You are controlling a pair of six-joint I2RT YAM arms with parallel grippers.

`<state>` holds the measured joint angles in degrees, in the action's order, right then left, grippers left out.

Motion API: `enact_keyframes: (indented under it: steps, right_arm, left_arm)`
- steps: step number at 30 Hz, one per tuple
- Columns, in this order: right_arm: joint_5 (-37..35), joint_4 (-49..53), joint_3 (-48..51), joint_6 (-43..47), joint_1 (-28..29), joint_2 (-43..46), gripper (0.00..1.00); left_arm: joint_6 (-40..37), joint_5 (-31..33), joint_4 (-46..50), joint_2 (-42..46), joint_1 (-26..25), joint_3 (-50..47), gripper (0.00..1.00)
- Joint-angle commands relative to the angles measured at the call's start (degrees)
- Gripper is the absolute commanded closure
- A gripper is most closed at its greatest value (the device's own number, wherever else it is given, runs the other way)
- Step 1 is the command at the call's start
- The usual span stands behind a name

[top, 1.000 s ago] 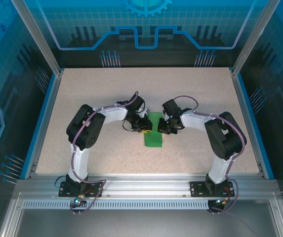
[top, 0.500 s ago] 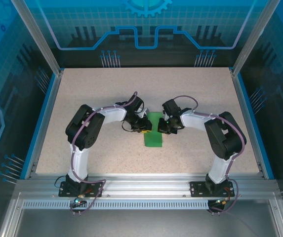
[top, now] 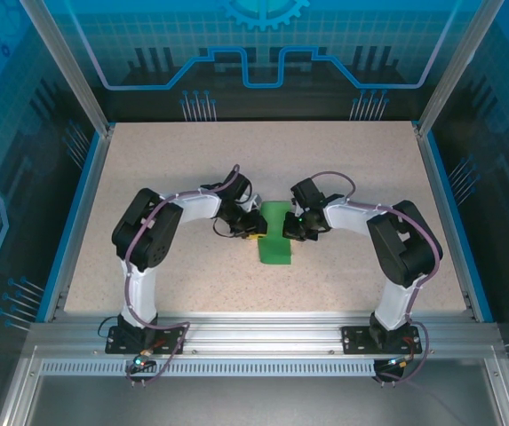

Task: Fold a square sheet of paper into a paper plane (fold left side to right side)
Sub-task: First fold the square sheet of paper in half at the center of the table, then hold the square sheet of paper at the center of the table.

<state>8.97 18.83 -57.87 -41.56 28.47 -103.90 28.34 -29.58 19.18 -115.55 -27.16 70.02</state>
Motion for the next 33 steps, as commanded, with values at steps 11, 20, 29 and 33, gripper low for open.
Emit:
enact_keyframes:
  steps: [11, 20, 29, 33]
  right_arm:
    - [-3.9, 6.0, 2.6, 0.8, 0.5, -3.6, 0.91]
    - [-3.5, 5.9, 2.5, 0.8, 0.5, -3.7, 0.91]
    - [-3.4, 5.8, 2.6, 0.8, 0.5, -3.8, 0.91]
    - [-3.3, 5.7, 2.5, 0.8, 0.5, -3.8, 0.91]
  left_arm:
    - [-0.9, 1.3, -2.2, 8.0, 1.9, -4.5, 0.77]
    - [0.3, -3.8, -4.5, 2.2, -1.3, -0.5, 0.77]
    - [-0.2, -3.3, -3.1, -1.6, -2.3, 1.4, 0.77]
    - [-0.4, -2.9, -2.3, -2.2, -2.4, 1.1, 0.77]
